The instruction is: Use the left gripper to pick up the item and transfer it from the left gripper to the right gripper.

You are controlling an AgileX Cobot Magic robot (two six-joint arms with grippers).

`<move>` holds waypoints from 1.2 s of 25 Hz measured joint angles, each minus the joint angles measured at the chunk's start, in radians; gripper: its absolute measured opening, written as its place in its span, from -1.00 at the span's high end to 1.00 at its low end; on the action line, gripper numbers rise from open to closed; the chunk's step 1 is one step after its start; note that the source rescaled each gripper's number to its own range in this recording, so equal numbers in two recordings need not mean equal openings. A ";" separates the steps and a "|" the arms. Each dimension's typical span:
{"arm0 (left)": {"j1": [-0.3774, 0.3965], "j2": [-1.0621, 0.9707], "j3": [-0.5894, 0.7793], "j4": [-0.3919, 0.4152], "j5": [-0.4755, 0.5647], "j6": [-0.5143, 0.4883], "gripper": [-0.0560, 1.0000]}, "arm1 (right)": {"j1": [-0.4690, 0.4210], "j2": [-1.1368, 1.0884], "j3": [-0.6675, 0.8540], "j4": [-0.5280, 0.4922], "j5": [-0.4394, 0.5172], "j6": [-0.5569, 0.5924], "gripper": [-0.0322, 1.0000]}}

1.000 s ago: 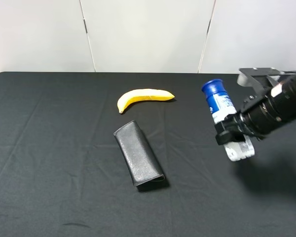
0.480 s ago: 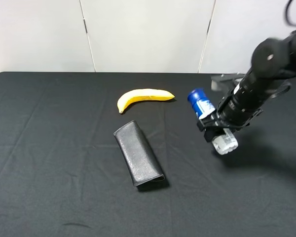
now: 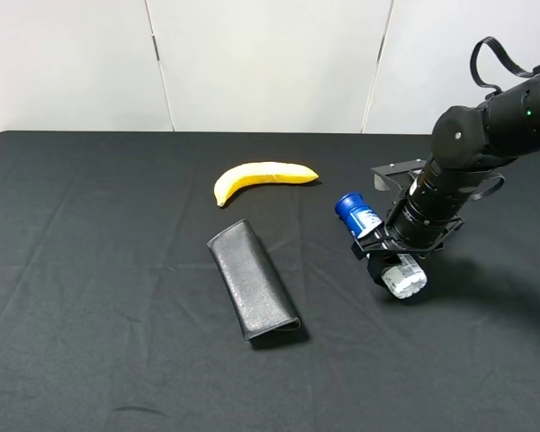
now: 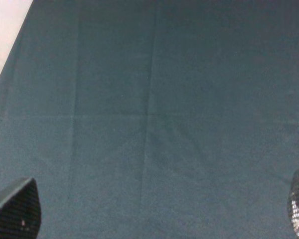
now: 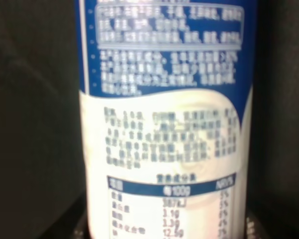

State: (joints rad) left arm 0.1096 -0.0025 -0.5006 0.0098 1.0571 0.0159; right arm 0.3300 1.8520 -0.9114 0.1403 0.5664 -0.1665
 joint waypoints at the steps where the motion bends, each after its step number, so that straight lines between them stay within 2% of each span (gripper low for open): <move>1: 0.000 0.000 0.000 0.000 0.000 0.000 -0.99 | 0.000 0.000 0.000 0.000 -0.003 0.001 0.68; 2: 0.000 0.000 0.000 0.000 0.000 0.000 -0.99 | 0.000 0.000 0.000 0.000 -0.009 0.006 0.12; 3: 0.000 0.000 0.000 0.000 0.000 0.000 -0.99 | 0.000 0.000 0.000 0.000 -0.012 0.009 -0.34; 5: 0.000 0.000 0.000 0.000 0.000 0.000 -0.99 | 0.000 0.000 0.000 0.000 -0.012 0.010 -0.74; 6: 0.000 0.000 0.000 0.000 0.000 0.000 -0.99 | 0.000 0.000 0.000 0.000 -0.012 0.010 -0.85; 11: 0.000 0.000 0.000 0.000 0.000 0.000 -0.99 | 0.000 0.001 0.000 0.000 -0.007 0.010 -0.99; 16: 0.000 0.000 0.000 0.000 0.000 0.000 -0.99 | 0.000 -0.036 0.000 0.000 0.042 0.011 -1.00; 22: 0.000 0.000 0.000 0.000 0.000 0.000 -0.99 | 0.000 -0.213 0.000 -0.002 0.102 0.037 -1.00; 30: 0.000 0.000 0.000 0.000 0.000 0.000 -0.99 | 0.000 -0.498 0.000 -0.008 0.230 0.046 -1.00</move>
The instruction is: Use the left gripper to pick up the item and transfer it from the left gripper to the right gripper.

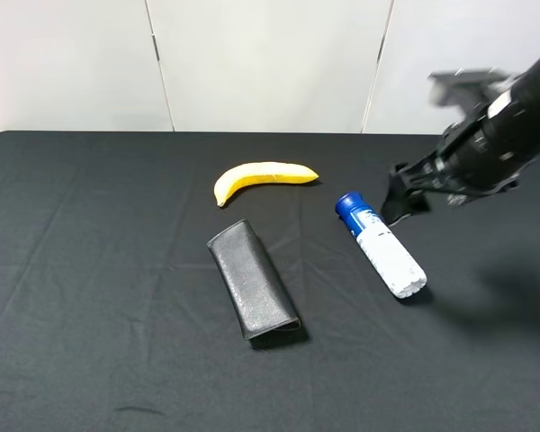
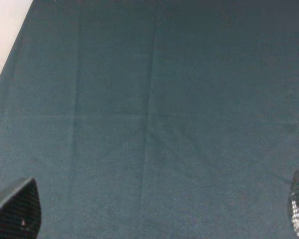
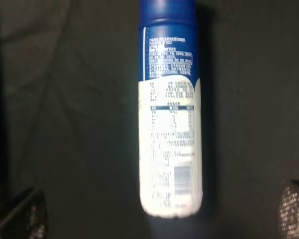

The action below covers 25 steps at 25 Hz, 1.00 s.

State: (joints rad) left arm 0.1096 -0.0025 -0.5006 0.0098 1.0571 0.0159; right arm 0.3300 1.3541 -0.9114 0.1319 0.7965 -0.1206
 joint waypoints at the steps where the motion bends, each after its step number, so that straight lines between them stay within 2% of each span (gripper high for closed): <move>1: 0.000 0.000 0.000 0.000 0.000 0.000 -0.99 | 0.000 -0.038 0.000 -0.003 0.018 0.004 -1.00; 11: 0.000 0.000 0.000 0.000 0.000 0.000 -0.99 | 0.000 -0.418 0.041 -0.030 0.223 0.073 -1.00; 18: 0.000 0.000 0.000 0.000 0.000 0.000 -0.99 | 0.000 -0.756 0.204 -0.043 0.232 0.077 -1.00; 25: 0.000 0.000 0.000 0.000 0.000 0.000 -0.99 | 0.000 -1.111 0.370 -0.051 0.179 0.086 -1.00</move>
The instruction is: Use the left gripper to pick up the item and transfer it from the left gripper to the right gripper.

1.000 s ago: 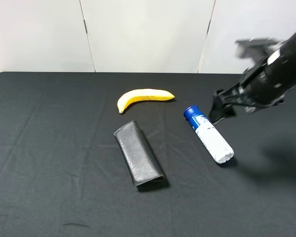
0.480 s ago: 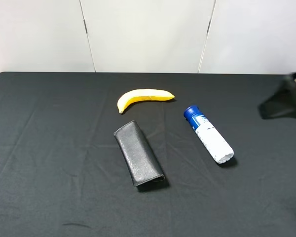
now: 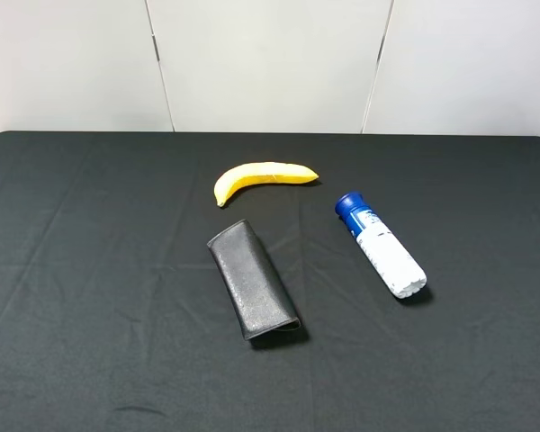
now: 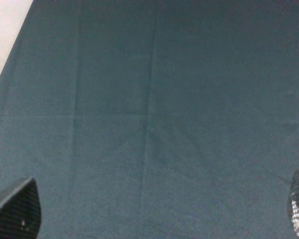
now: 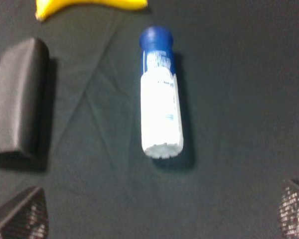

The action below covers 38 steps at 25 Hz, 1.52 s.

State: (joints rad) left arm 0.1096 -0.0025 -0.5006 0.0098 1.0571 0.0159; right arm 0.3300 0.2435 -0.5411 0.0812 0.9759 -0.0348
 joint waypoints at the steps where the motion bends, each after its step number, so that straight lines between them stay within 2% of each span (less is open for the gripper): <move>1: 0.000 0.000 0.000 0.000 0.000 0.000 -0.99 | 0.000 -0.044 0.011 -0.005 -0.001 0.003 -1.00; 6: 0.000 0.000 0.000 0.000 0.000 0.000 -0.99 | 0.000 -0.197 0.015 -0.081 -0.005 0.050 -1.00; 10: 0.000 0.000 0.000 0.000 0.000 0.000 -0.99 | 0.000 -0.248 0.032 -0.123 0.032 0.066 -1.00; 24: 0.000 0.000 0.000 0.000 0.000 0.000 -0.99 | -0.005 -0.249 0.042 -0.126 0.041 0.069 -1.00; 27: 0.000 0.000 0.000 0.000 0.000 0.000 -0.99 | -0.070 -0.249 0.042 -0.126 0.041 0.069 -1.00; 35: 0.000 0.000 0.000 0.000 0.000 0.000 -0.99 | -0.353 -0.249 0.042 -0.126 0.041 0.069 -1.00; 38: 0.000 0.000 0.000 0.000 0.000 0.000 -0.99 | -0.410 -0.249 0.042 -0.126 0.041 0.069 -1.00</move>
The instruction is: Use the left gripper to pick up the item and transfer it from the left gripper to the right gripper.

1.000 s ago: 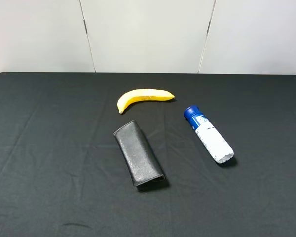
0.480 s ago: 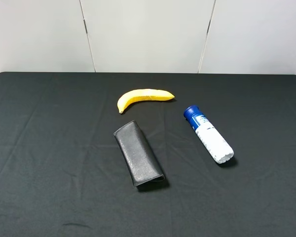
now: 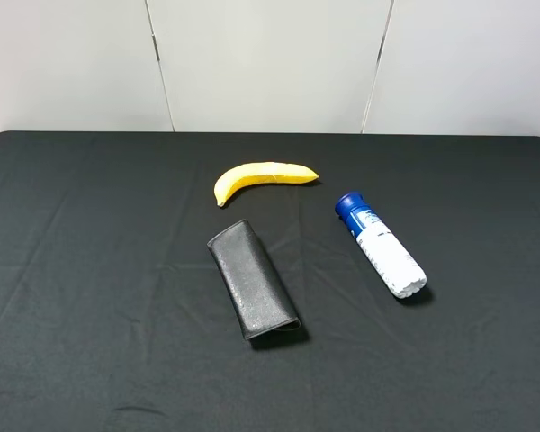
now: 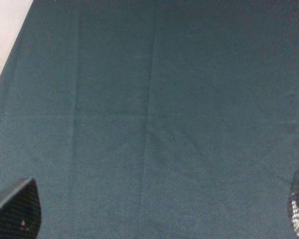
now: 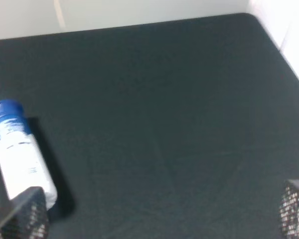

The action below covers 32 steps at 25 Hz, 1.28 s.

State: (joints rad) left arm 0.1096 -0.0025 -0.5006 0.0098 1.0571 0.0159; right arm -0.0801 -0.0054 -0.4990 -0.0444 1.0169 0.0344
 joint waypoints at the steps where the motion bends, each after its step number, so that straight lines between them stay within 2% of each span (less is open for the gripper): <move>1: 0.000 0.000 0.000 0.000 0.000 0.000 -0.99 | -0.004 0.000 0.000 0.000 0.000 0.000 -1.00; 32: 0.000 0.000 0.000 0.000 0.000 0.000 -0.99 | -0.009 0.000 0.000 0.000 0.000 0.000 -1.00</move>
State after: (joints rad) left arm 0.1096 -0.0025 -0.5006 0.0098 1.0571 0.0159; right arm -0.0888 -0.0054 -0.4990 -0.0444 1.0169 0.0344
